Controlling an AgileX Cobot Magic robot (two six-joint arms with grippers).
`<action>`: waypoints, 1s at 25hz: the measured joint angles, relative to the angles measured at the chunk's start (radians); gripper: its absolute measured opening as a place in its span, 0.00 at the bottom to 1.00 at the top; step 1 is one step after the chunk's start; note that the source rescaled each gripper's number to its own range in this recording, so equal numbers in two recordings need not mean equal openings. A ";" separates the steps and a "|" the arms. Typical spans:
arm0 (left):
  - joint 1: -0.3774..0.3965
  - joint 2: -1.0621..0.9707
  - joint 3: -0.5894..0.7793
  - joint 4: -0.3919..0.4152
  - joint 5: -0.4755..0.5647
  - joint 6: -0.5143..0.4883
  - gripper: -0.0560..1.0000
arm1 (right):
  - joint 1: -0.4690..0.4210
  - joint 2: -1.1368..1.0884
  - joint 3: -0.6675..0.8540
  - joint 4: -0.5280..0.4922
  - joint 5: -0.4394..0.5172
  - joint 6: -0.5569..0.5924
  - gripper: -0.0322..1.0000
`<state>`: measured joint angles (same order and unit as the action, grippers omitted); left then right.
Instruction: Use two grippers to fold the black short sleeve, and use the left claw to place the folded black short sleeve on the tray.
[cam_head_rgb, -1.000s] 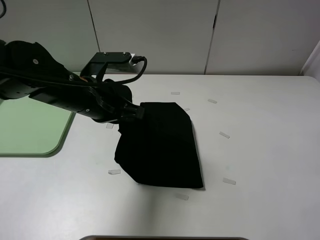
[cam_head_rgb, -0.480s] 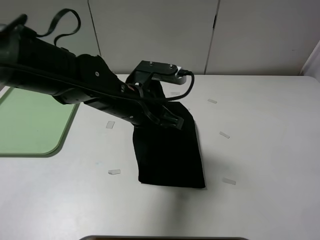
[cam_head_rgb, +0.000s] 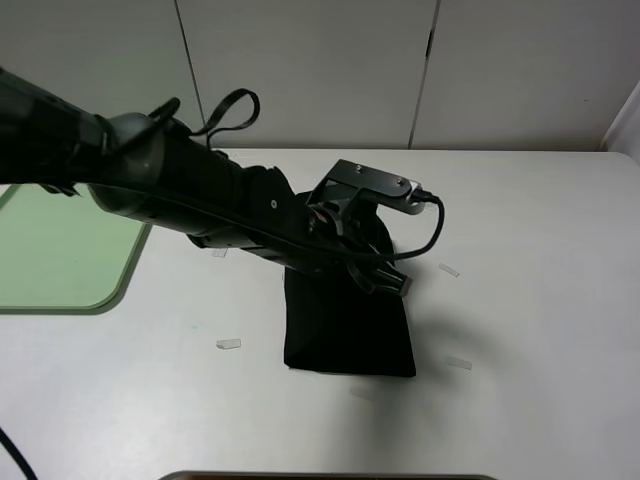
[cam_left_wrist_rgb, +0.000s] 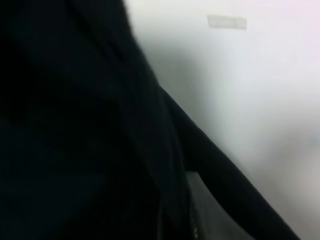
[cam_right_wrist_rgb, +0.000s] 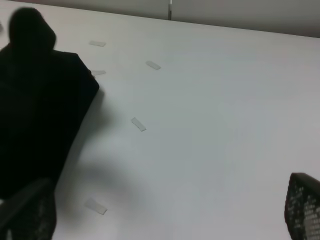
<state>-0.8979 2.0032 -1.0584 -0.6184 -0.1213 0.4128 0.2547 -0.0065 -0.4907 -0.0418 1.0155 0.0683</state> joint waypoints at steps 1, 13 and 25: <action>-0.007 0.015 -0.005 0.000 -0.008 0.000 0.05 | 0.000 0.000 0.000 0.000 0.000 0.000 1.00; -0.030 0.053 -0.004 0.129 -0.139 0.000 0.60 | 0.000 0.000 0.000 0.000 0.000 0.000 1.00; -0.030 0.051 -0.004 0.463 -0.464 -0.001 0.88 | 0.000 0.000 0.000 0.000 0.000 0.000 1.00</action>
<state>-0.9274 2.0544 -1.0627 -0.1558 -0.5856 0.4121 0.2547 -0.0065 -0.4907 -0.0418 1.0155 0.0683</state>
